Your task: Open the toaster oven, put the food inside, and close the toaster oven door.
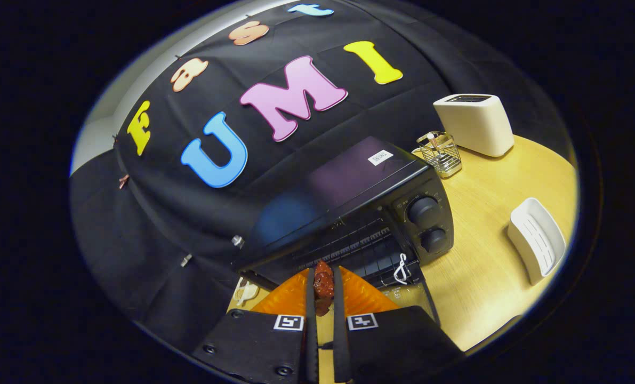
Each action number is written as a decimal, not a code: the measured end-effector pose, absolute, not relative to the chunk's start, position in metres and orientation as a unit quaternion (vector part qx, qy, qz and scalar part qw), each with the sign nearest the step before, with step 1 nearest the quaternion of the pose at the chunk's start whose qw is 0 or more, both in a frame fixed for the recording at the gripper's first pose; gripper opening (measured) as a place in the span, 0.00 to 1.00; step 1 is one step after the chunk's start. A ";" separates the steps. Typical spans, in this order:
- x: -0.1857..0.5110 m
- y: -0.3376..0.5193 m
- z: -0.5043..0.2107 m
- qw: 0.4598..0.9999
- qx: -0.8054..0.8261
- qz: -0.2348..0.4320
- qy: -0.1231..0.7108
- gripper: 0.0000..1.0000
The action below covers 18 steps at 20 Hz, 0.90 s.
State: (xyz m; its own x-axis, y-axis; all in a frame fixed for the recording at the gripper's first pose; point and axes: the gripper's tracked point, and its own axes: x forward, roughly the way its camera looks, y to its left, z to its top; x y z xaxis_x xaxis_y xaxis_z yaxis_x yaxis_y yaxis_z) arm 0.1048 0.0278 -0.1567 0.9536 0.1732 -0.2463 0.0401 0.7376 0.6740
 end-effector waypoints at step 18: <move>0.157 0.039 -0.218 0.903 0.408 -0.085 0.105 0.22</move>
